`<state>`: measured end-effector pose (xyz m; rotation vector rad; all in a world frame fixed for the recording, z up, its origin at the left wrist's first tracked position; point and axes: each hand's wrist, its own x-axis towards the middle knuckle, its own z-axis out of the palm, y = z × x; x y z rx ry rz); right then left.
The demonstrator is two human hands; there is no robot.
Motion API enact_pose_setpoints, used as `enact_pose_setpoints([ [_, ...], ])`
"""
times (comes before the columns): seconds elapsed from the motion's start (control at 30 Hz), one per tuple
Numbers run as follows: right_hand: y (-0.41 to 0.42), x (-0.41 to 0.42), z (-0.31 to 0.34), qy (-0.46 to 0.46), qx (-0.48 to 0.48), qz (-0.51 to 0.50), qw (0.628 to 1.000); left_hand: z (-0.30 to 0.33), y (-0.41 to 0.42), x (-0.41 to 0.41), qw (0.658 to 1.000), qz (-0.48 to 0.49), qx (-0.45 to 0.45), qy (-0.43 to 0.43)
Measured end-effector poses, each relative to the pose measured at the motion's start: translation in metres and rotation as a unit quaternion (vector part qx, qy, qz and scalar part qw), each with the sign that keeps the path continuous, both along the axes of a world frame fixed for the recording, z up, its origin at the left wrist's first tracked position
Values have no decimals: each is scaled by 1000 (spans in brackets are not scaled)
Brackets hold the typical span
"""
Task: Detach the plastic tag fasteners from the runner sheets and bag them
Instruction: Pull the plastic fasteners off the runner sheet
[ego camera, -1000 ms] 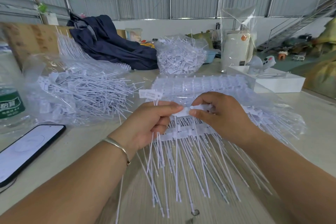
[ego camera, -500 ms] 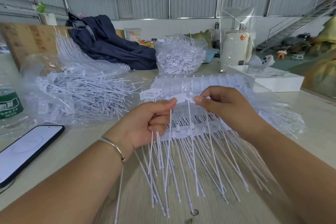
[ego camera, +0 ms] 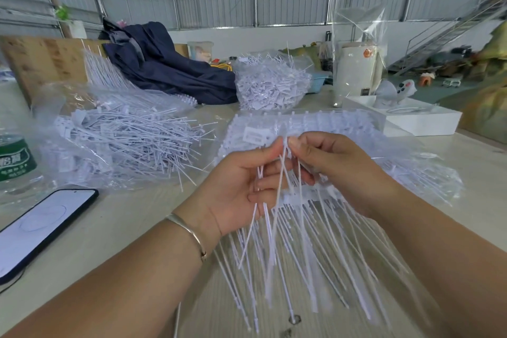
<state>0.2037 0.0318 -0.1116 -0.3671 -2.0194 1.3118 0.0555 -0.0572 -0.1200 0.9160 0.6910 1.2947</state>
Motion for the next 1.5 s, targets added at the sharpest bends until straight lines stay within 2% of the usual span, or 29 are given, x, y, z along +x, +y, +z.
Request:
enact_pose_setpoints([
  [0.13,2,-1,1,22,-10,-83,996,0,1,-4,993,108,-42,-28],
  [0.27,5,2,3,22,-21,-103,994,-1,3,-16,977,202,-50,-35],
  [0.33,6,2,0,3,18,-107,994,-2,4,-19,976,206,-59,-28],
  [0.47,6,1,-8,-73,167,-107,978,-6,8,-20,979,180,-93,7],
  [0.57,6,-1,-11,-113,212,-101,965,-8,9,-17,973,184,-137,33],
  [0.67,8,-2,-14,-146,259,-110,948,-8,9,-13,964,220,-136,65],
  [0.8,10,-3,-15,-137,287,-130,939,-5,7,-14,962,222,-124,99],
  [0.97,13,-4,-16,-104,275,-137,946,-9,6,-14,947,235,-125,181],
  [1.1,19,-1,-14,-122,235,-174,949,-7,8,-17,948,274,-97,129],
  [1.27,23,4,-7,-125,182,-209,953,-3,5,-21,964,255,-52,59],
  [1.4,22,3,-3,-62,25,-182,981,-3,7,-19,966,248,-47,57],
  [1.5,19,6,-1,-47,-17,-167,985,-3,6,-17,964,256,-29,63],
])
